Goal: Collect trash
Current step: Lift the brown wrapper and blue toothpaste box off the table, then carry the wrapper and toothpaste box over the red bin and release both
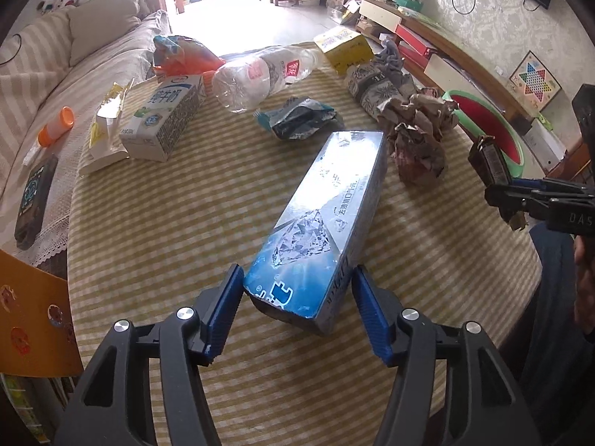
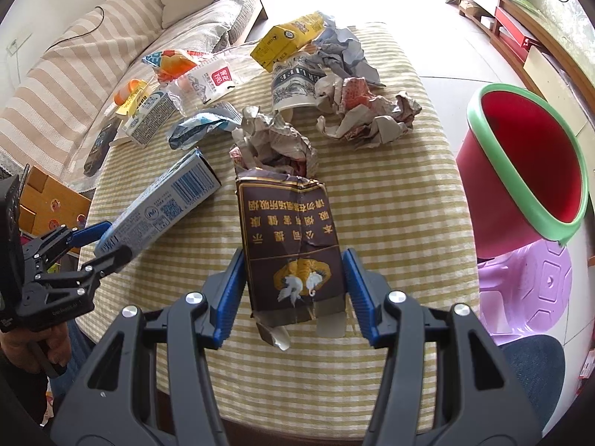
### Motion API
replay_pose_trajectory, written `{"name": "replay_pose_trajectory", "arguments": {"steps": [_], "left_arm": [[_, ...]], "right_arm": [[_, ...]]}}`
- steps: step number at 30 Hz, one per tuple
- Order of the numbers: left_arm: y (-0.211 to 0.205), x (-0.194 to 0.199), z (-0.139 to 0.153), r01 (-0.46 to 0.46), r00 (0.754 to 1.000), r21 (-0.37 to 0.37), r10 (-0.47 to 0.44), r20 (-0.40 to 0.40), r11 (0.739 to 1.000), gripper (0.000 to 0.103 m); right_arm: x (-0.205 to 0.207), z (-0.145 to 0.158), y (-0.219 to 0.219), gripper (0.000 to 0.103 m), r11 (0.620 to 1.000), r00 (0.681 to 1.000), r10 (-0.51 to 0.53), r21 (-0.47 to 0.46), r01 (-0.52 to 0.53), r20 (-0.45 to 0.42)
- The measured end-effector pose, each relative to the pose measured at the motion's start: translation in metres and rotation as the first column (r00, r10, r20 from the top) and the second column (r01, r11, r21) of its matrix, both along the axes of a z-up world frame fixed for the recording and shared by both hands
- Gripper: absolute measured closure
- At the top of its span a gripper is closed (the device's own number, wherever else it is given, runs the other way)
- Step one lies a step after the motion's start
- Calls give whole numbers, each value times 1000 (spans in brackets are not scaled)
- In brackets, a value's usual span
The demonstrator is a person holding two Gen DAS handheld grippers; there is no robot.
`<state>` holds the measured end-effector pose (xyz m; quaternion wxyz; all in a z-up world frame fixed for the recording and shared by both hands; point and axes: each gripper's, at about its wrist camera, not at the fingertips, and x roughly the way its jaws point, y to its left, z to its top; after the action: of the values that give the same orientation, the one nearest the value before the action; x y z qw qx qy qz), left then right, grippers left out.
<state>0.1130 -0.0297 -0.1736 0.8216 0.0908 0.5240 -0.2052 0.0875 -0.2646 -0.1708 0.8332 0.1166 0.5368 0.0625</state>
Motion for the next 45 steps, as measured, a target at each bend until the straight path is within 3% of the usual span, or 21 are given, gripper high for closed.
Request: {"name": "replay_pose_trajectory", "arguments": {"steps": [5, 17, 21, 24, 40, 45], "left_arm": [[-8, 10, 2, 30, 1000, 24, -30, -1, 999, 31], [-47, 32, -16, 155, 987, 120, -151, -46, 981, 29], [-53, 32, -22, 172, 984, 142, -164, -71, 975, 47], [-55, 28, -20, 176, 983, 144, -168, -71, 974, 52], [-80, 17, 51, 108, 992, 64, -112, 65, 992, 58], [-100, 25, 75, 104, 990, 0, -103, 100, 995, 58]], "right_arm": [[1, -3, -1, 52, 1000, 1000, 0, 6, 0, -4], [1, -9, -17, 52, 999, 999, -33, 23, 33, -9], [1, -12, -23, 52, 998, 999, -42, 34, 43, -15], [1, -11, -23, 52, 998, 999, -41, 42, 42, -9], [0, 22, -35, 52, 998, 997, -35, 57, 31, 73], [2, 35, -54, 52, 997, 993, -58, 57, 52, 100]]}}
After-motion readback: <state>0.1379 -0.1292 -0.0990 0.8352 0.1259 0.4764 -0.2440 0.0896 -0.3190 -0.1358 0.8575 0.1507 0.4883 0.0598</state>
